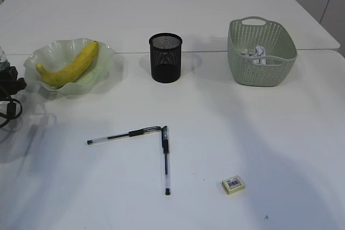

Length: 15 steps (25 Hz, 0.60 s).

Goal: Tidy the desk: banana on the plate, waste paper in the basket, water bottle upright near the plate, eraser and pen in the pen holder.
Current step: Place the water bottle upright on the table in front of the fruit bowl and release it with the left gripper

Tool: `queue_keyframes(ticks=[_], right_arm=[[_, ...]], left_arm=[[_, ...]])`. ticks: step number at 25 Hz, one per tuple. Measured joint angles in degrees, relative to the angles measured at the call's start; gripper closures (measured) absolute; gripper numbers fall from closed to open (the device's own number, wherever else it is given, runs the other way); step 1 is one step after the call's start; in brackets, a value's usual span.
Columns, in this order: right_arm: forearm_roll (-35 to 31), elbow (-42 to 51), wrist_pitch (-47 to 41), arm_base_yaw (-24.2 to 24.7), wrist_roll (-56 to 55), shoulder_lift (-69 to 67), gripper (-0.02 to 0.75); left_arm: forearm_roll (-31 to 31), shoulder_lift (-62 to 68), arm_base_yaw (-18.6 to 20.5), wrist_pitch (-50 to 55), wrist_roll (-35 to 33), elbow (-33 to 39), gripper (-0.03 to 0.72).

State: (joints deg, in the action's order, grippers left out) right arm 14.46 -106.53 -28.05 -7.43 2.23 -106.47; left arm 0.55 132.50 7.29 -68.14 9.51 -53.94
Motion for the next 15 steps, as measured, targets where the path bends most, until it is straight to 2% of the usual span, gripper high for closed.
queue_keyframes(ticks=[15], right_arm=[[0.0,0.0,0.0,0.0,0.0,0.0,0.255]], left_arm=[[0.1,0.0,0.0,0.0,0.0,0.0,0.273]])
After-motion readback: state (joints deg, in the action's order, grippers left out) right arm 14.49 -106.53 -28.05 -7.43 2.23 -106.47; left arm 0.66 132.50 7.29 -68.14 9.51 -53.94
